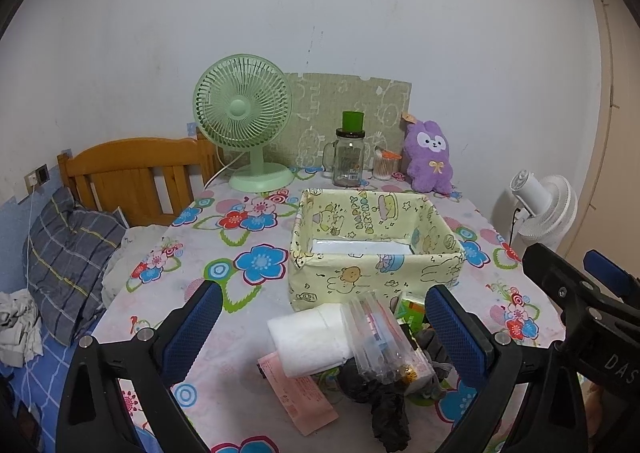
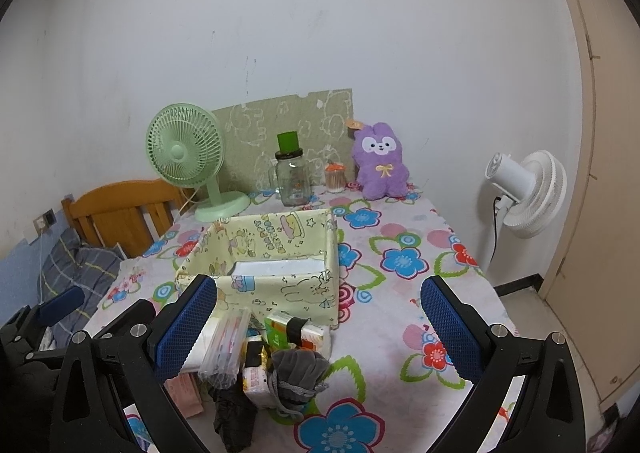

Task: Organize soft objects

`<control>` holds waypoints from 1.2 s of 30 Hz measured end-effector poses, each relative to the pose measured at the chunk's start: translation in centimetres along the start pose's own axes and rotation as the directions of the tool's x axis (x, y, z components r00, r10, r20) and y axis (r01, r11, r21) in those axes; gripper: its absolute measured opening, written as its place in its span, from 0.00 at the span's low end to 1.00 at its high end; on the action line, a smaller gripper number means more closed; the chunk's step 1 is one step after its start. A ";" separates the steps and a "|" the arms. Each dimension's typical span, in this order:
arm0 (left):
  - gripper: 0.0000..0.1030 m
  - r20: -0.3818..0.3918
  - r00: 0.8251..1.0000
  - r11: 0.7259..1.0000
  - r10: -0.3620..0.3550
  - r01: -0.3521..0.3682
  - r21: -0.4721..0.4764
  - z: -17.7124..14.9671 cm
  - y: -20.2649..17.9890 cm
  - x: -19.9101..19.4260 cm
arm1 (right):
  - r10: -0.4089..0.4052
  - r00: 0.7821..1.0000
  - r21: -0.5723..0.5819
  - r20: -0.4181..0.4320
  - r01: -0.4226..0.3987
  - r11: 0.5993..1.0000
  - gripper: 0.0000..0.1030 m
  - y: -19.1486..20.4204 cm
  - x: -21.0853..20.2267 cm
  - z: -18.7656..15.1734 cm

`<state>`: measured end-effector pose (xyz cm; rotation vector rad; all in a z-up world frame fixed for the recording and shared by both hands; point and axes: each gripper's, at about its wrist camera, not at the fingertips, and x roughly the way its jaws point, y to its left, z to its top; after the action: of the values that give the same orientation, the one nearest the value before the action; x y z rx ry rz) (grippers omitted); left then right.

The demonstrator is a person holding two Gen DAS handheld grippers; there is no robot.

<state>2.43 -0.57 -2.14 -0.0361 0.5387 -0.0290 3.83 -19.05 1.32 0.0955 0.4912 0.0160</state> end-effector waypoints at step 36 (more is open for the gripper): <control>0.93 -0.206 0.978 1.000 0.022 -0.025 -0.012 -2.9 2.3 7.6 | 0.053 0.978 -0.048 -0.201 -0.064 0.997 0.96 3.9 8.1 -2.9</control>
<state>7.48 1.41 -8.64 -0.0415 0.7469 -0.0054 9.57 -14.61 -4.69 0.0556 0.6884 0.0975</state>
